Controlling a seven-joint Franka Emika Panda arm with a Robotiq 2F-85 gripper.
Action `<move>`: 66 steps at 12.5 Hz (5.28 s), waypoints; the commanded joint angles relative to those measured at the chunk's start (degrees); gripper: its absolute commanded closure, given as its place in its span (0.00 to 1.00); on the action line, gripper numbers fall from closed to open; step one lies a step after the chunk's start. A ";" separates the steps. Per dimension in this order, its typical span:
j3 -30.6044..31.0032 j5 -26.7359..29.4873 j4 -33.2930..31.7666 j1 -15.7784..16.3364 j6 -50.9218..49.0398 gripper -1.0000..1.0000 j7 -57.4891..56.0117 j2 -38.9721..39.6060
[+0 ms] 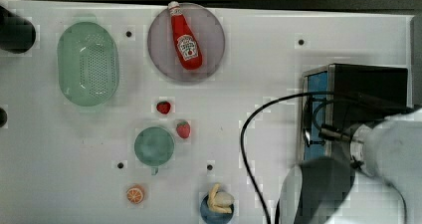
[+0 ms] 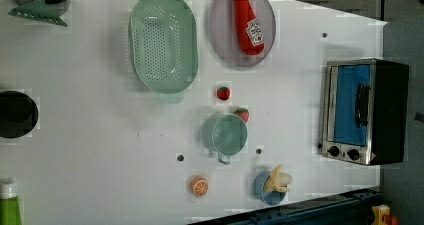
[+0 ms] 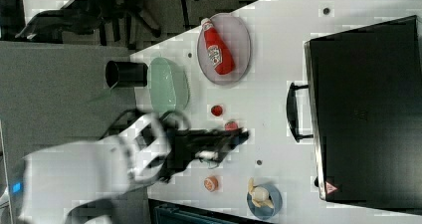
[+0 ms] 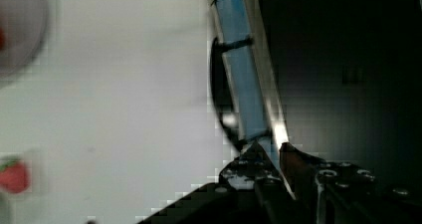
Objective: Flap open oven.
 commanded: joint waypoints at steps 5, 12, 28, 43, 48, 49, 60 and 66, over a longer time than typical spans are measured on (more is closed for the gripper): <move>-2.48 -0.54 -2.38 0.09 10.46 0.82 -13.05 10.84; -2.78 -0.43 -7.48 0.06 23.78 0.82 -12.97 18.53; 3.55 -21.49 -14.42 8.83 23.87 0.82 17.30 20.78; 9.60 -35.42 -6.36 13.40 26.47 0.82 44.01 38.82; 9.17 -10.85 -5.62 12.96 25.62 0.82 43.97 24.95; 8.98 -5.62 -4.91 12.80 24.01 0.82 44.21 21.90; 7.84 9.66 19.55 12.76 -27.42 0.82 47.61 4.40; 7.64 9.62 20.26 12.74 -25.35 0.82 47.61 4.81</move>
